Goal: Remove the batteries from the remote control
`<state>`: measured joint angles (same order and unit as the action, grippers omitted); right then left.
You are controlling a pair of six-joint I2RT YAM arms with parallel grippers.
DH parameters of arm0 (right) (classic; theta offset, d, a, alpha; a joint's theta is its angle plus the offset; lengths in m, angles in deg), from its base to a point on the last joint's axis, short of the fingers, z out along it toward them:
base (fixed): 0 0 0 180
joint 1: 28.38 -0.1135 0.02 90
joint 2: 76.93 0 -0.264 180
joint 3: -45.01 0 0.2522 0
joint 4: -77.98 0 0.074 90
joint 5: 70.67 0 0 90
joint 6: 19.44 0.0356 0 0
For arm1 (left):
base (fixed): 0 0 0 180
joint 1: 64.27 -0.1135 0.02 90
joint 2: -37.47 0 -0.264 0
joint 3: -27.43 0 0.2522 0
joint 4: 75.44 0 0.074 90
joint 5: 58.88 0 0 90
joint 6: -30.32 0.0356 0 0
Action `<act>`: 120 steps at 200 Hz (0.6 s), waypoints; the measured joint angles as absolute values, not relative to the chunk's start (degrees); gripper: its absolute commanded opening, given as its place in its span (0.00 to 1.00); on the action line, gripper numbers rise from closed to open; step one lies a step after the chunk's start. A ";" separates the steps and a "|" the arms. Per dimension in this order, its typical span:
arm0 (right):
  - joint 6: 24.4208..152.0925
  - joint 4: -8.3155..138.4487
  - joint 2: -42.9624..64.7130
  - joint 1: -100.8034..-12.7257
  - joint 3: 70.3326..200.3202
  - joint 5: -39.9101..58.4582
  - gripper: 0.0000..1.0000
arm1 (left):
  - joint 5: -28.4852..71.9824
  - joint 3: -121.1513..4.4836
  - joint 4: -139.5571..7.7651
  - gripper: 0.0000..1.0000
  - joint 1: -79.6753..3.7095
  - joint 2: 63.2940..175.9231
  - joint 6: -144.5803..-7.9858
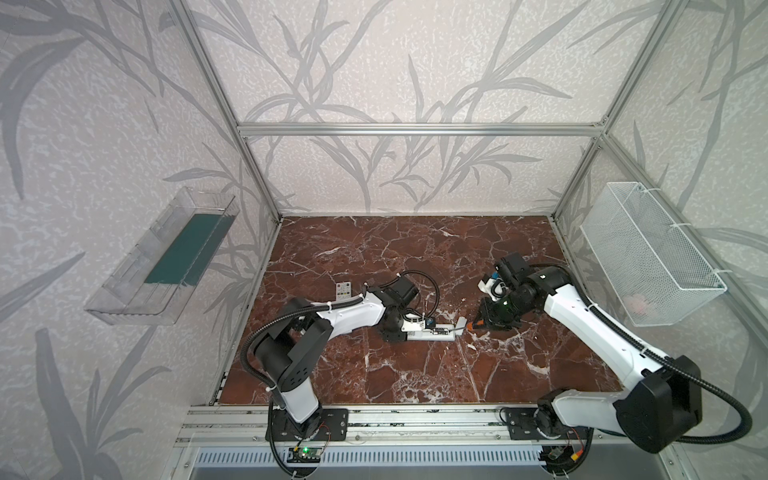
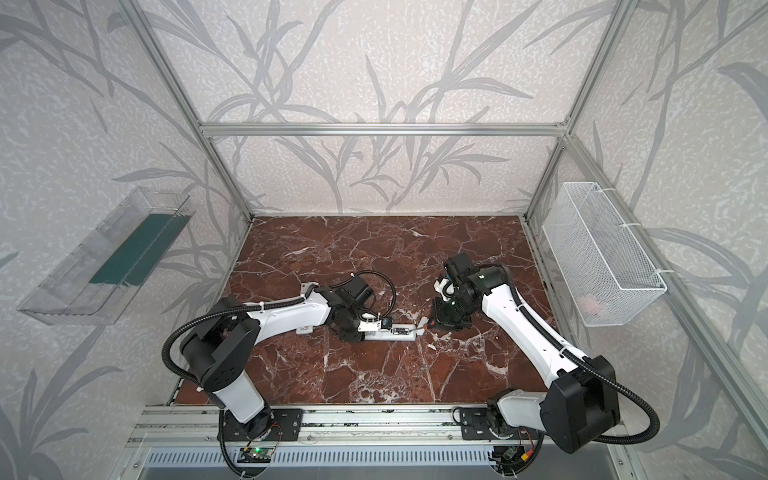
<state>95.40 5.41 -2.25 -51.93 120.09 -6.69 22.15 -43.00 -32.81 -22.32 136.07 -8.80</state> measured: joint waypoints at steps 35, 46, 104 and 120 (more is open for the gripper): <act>96.29 6.18 -3.43 -51.91 118.93 -6.91 0.00 | 22.43 -43.02 -32.79 0.02 -22.14 136.07 -8.87; 96.32 6.31 -3.69 -51.93 118.72 -6.91 0.00 | 22.56 -43.02 -32.77 0.01 -22.08 136.07 -8.89; 96.75 6.68 -4.70 -51.89 118.26 -6.89 0.00 | 22.98 -43.22 -32.55 0.00 -21.88 136.18 -8.89; 96.77 6.90 -4.76 -51.89 118.26 -6.91 0.00 | 23.09 -43.24 -32.53 0.00 -21.82 136.20 -8.89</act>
